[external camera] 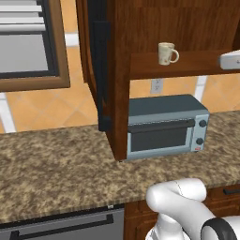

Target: Gather all objects into one cabinet and sort the glasses and bowls to opposite sides.

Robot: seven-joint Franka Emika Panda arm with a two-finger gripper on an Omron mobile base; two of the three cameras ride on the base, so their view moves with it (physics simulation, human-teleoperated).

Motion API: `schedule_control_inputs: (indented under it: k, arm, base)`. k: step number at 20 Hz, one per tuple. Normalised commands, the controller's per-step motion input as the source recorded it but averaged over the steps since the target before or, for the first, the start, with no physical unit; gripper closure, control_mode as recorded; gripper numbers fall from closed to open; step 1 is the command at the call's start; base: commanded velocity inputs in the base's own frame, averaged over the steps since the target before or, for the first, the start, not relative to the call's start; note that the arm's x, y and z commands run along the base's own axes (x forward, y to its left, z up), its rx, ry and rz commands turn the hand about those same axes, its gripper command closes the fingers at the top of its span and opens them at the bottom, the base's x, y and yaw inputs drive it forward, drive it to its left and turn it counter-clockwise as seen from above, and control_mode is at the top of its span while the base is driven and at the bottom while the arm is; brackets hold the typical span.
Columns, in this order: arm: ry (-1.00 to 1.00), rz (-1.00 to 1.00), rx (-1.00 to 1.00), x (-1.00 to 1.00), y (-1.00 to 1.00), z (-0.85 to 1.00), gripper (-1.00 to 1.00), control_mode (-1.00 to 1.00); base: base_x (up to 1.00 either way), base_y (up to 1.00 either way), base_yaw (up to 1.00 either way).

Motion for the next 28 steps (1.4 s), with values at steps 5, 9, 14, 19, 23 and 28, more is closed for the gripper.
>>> schedule_control_inputs:
  k: [5,9,14,19,23,28]
  arm:
    - [0.00,-0.02,0.00,0.95,-0.18,0.01,-1.00,-1.00]
    - [-0.01,-0.07,0.00,0.58,-0.17,0.00,-1.00,-1.00]
    - [0.03,0.00,0.00,0.37,-0.32,0.02,-1.00,-1.00]
    - [0.04,0.01,0.00,0.26,-0.15,0.00,-1.00,-1.00]
    - [0.15,0.00,-0.06,0.70,0.00,0.00,-1.00,-1.00]
    - [0.06,0.00,-0.06,0.37,0.00,-0.06,-1.00,-1.00]
  base:
    - [0.00,0.00,0.00]
    - [0.00,0.00,0.00]
    - [0.00,0.00,0.00]
    - [0.00,0.00,0.00]
    - [0.00,0.00,0.00]
    - [0.00,0.00,0.00]
